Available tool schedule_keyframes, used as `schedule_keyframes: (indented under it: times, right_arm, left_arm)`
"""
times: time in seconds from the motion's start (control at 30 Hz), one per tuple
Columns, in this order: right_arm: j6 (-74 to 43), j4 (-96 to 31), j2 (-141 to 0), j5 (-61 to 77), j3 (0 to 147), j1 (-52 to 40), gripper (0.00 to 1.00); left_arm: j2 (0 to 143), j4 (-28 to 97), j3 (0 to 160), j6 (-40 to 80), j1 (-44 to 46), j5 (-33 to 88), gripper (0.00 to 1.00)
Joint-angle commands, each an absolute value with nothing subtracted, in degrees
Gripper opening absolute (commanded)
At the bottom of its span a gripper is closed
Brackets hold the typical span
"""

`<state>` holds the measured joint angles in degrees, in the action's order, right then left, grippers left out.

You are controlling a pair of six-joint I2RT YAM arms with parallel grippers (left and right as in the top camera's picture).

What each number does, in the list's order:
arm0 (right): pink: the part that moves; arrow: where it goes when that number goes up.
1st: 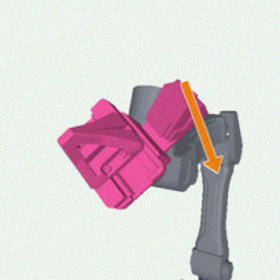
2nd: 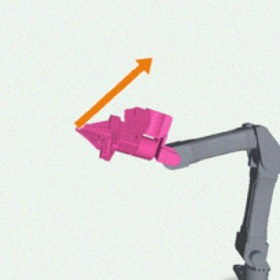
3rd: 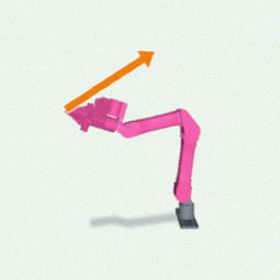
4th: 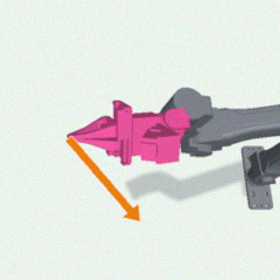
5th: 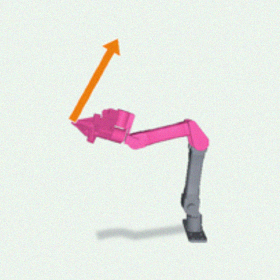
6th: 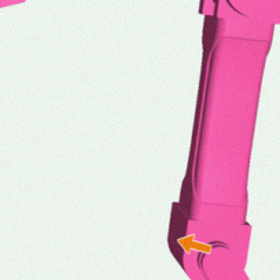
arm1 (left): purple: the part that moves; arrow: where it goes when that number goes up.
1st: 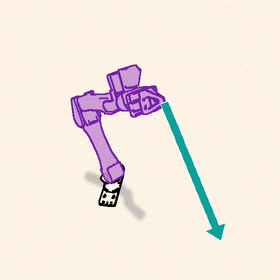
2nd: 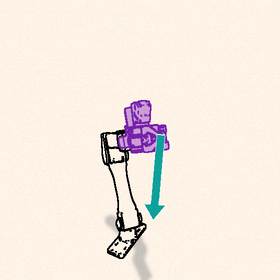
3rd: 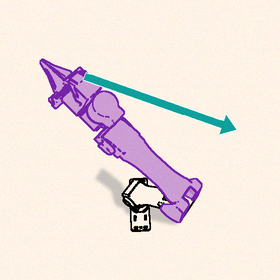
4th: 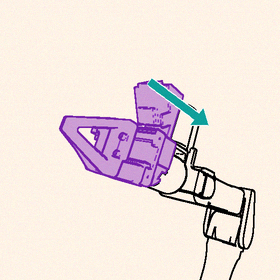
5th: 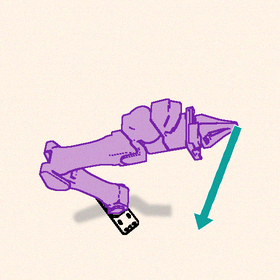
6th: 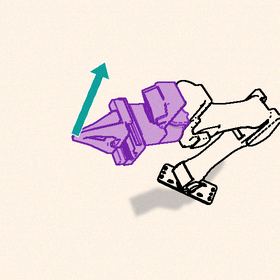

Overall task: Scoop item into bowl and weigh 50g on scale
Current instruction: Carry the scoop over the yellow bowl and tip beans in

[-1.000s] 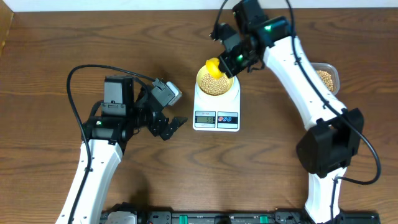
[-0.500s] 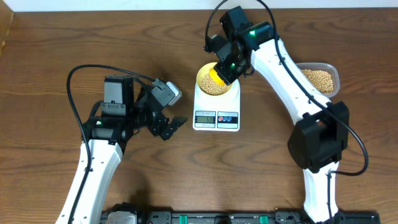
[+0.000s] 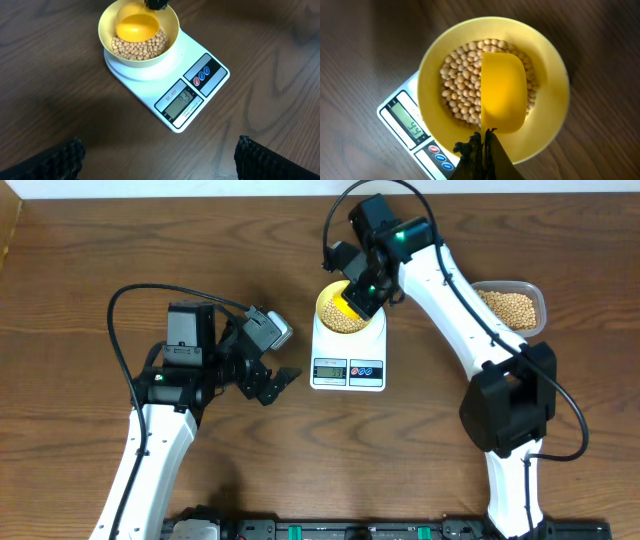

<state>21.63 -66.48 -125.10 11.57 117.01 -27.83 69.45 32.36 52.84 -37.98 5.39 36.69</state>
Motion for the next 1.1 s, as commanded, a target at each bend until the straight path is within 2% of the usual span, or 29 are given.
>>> schedule_keyframes:
  times: [0.0,1.07]
  right_arm:
    - [23.44,-66.67,-125.73,10.98,117.25,-29.17,0.01]
    - [21.85,-67.51,-125.71,15.53,117.21,-28.77,0.01]
  left_arm:
    - [69.78,32.32,53.43,-38.76,5.10,36.36,0.98]
    - [69.78,32.32,53.43,-38.76,5.10,36.36,0.98]
